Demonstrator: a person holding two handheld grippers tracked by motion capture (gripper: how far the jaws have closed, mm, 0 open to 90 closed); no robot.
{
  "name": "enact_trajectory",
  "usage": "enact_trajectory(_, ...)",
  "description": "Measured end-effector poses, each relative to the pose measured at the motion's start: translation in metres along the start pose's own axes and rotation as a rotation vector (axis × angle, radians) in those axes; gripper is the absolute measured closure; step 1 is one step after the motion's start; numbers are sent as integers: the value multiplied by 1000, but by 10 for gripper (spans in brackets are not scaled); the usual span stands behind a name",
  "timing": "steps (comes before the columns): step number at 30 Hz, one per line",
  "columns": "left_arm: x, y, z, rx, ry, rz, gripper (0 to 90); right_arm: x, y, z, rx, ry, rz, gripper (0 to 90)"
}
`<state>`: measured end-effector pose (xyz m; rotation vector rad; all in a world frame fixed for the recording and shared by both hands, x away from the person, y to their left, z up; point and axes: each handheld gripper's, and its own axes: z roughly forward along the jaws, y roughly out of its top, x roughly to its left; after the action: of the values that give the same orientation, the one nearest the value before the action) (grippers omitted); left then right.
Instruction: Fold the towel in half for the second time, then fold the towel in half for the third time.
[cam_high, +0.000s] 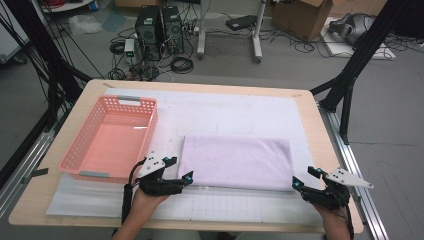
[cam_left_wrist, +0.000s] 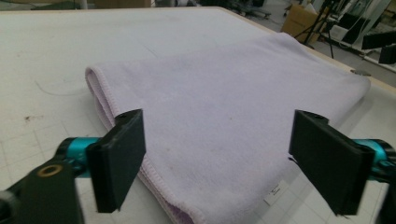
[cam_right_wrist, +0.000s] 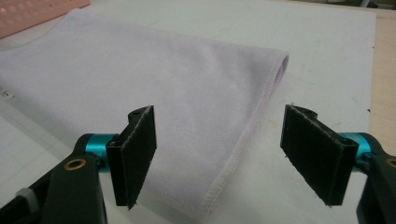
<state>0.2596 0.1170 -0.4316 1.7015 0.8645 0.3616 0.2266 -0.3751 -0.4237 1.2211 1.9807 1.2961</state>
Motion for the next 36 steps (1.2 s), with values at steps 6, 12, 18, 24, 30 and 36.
enact_trajectory(6, 4, 0, -6, -25, 9, 3, 183, 0, 1, -2, -14, -11, 3, 218)
enact_trajectory(12, 4, 0, -5, -27, 10, 5, 186, -1, 0, 2, -3, -7, 7, 214)
enact_trajectory(18, 3, -1, -4, -20, 7, 17, 185, 0, 1, 2, -3, -9, 1, 214)
enact_trajectory(24, 5, -2, -4, -2, 6, 4, 208, 0, 1, 4, 3, -9, 7, 214)
enact_trajectory(30, 4, -5, 4, 70, 15, -10, 215, 1, 1, 4, 13, 1, -4, 213)
enact_trajectory(36, 5, -10, 8, 141, 41, -37, 242, 2, -1, 7, 29, 28, -6, 214)
